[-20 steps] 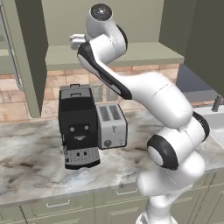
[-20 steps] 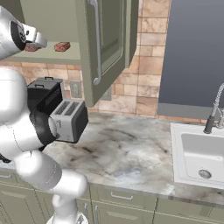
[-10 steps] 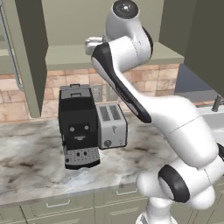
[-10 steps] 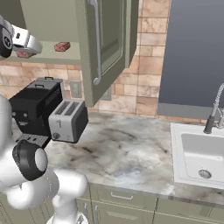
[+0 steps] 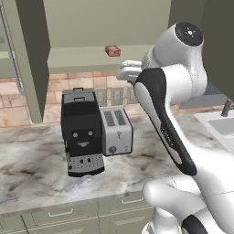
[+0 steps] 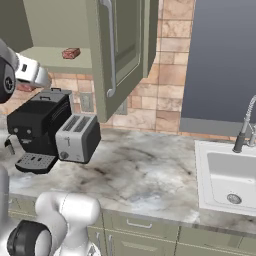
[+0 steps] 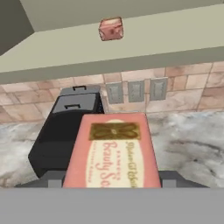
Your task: Locate and retrieve the bar soap and bar soap from the cabinet. Place them next to the sink.
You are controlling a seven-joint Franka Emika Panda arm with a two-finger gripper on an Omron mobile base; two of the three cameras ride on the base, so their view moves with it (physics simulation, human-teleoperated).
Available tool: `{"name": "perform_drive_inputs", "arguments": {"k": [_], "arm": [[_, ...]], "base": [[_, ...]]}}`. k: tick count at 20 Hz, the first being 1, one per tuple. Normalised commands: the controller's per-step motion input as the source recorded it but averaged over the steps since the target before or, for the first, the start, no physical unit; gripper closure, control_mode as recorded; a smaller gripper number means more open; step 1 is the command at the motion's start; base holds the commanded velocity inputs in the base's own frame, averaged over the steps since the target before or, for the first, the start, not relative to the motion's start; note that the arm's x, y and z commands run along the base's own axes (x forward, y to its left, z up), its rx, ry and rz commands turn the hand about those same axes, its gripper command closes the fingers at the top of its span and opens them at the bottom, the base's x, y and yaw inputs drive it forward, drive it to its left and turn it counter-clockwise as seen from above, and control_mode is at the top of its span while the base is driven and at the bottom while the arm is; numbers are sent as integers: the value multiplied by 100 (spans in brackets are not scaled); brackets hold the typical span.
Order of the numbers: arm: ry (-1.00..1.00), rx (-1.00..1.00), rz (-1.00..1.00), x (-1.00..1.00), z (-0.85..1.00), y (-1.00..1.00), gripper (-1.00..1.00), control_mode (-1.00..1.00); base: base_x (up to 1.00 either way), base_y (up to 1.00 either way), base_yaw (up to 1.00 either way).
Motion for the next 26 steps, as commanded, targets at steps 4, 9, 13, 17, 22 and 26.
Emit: {"name": "perform_drive_inputs", "arguments": {"k": [4,9,13,17,22,26], "arm": [[0,3,13,-100,-62,-11,100,-100],[-3,2,-3,-67,-24,-29,100,-100],[4,-2,-9,-52,-44,-25,100,-100],[16,-5,-15,-47,-61,-24,100,-100],[14,-8,-12,-8,-37,-47,100,-100],[6,-8,-1,3,-31,-58,100,-100]], "base": [[0,0,0],[0,0,0],[0,0,0],[0,0,0],[0,0,0],[0,0,0]]}}
